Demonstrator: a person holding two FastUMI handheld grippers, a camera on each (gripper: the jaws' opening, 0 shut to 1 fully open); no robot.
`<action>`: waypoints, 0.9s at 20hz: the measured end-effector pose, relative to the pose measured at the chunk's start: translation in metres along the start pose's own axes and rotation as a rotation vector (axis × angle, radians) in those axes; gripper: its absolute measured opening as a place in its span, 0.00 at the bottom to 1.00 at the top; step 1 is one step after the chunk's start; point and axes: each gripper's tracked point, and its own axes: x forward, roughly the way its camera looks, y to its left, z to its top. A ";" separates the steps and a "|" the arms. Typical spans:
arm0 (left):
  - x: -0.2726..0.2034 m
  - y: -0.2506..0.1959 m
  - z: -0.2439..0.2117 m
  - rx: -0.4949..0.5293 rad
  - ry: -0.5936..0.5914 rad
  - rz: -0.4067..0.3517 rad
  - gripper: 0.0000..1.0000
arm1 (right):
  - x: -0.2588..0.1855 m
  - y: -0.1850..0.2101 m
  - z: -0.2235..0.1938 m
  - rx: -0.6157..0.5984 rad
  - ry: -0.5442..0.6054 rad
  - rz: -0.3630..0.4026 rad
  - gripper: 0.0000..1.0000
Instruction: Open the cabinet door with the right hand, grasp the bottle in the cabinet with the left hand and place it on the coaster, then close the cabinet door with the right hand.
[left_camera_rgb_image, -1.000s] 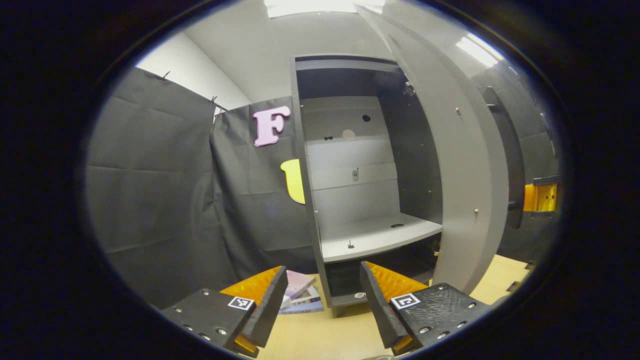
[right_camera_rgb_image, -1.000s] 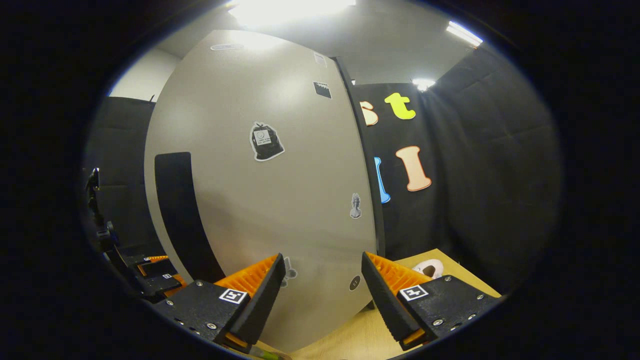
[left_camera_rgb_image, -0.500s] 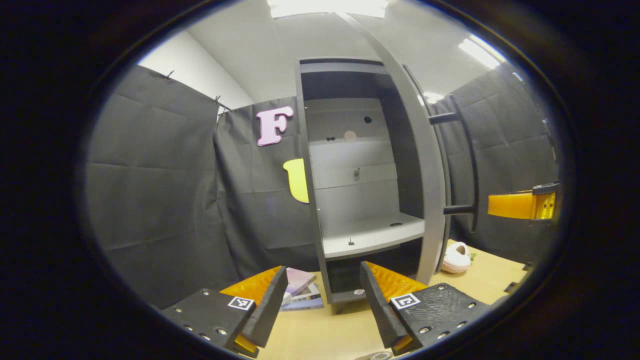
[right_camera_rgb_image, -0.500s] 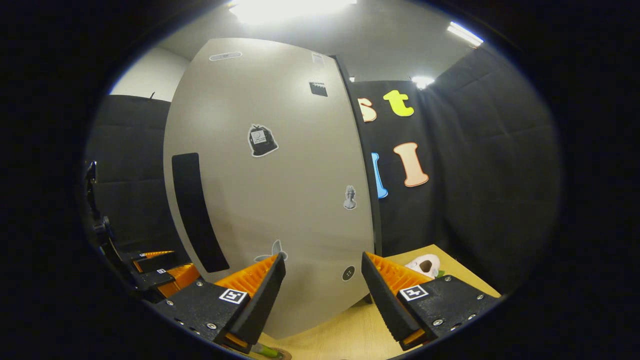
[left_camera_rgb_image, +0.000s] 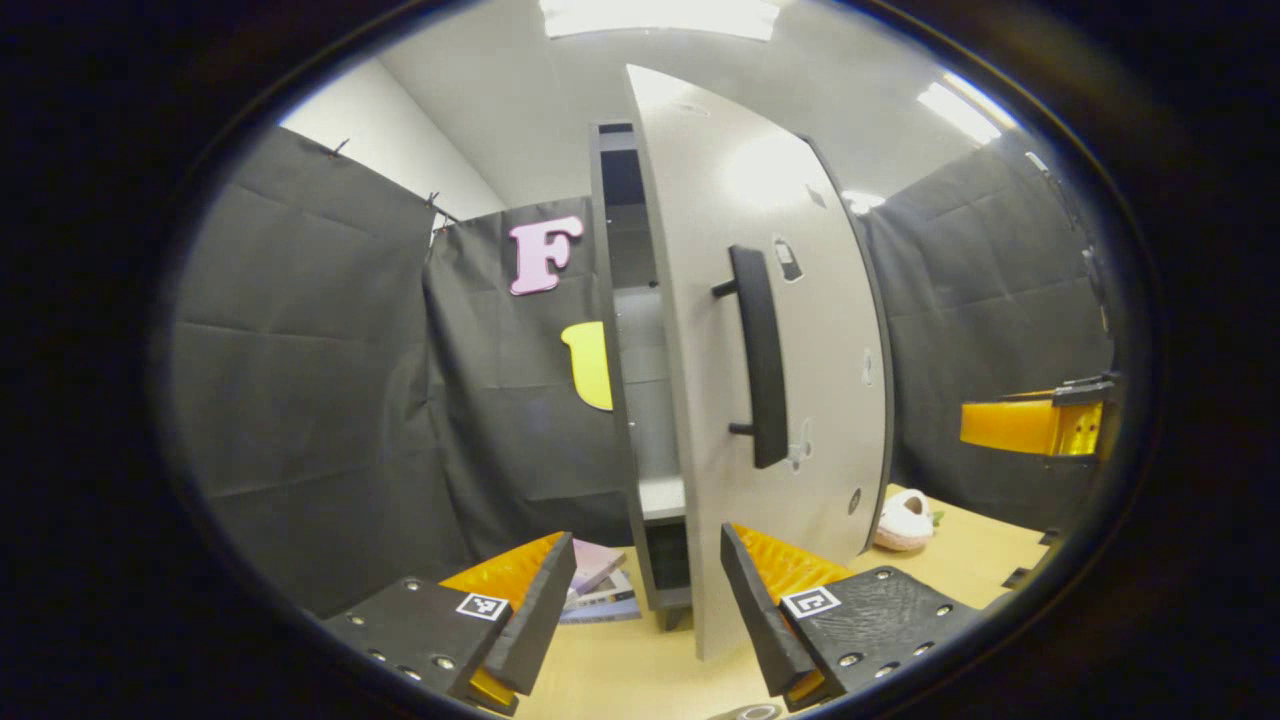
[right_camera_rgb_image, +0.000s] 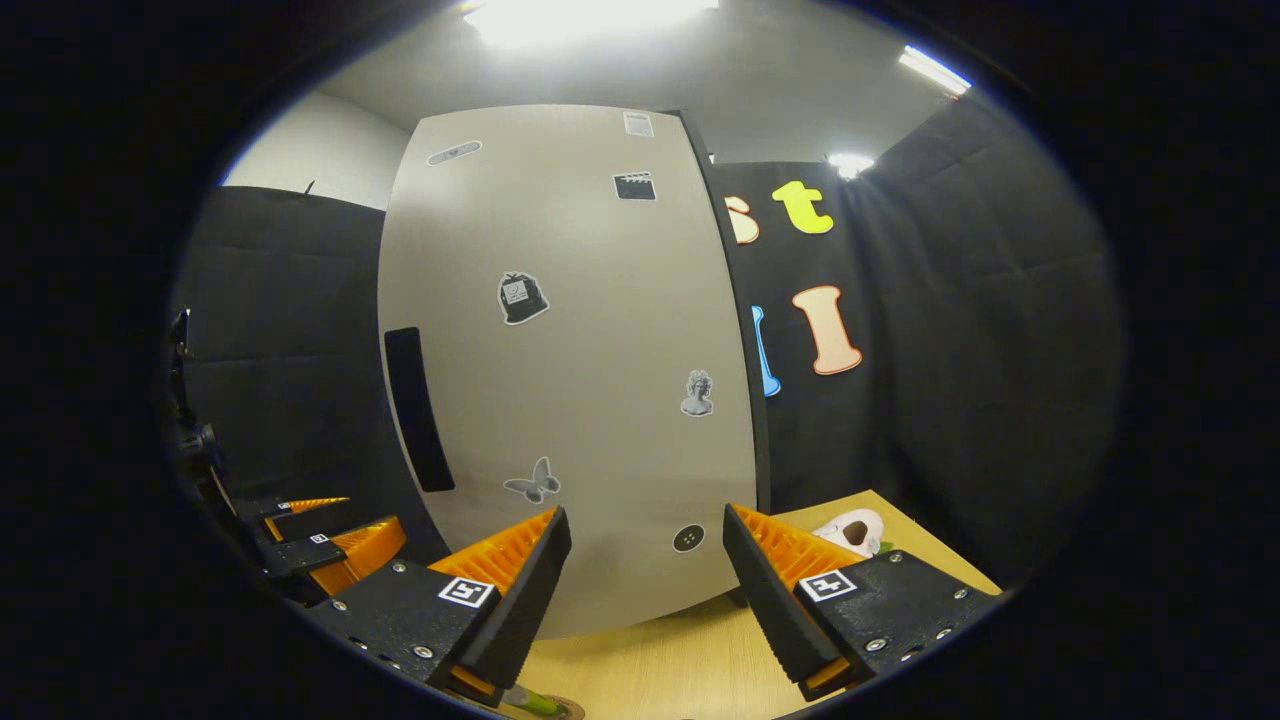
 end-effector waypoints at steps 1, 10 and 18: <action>0.000 -0.002 0.004 -0.006 -0.012 -0.009 0.87 | 0.000 0.000 0.000 -0.002 -0.003 -0.001 0.95; 0.001 -0.007 0.022 -0.022 -0.063 -0.019 0.92 | -0.002 -0.009 0.008 -0.013 -0.036 -0.020 0.95; -0.001 -0.022 0.032 0.000 -0.067 -0.010 0.92 | -0.002 -0.006 0.022 -0.055 -0.089 -0.021 0.94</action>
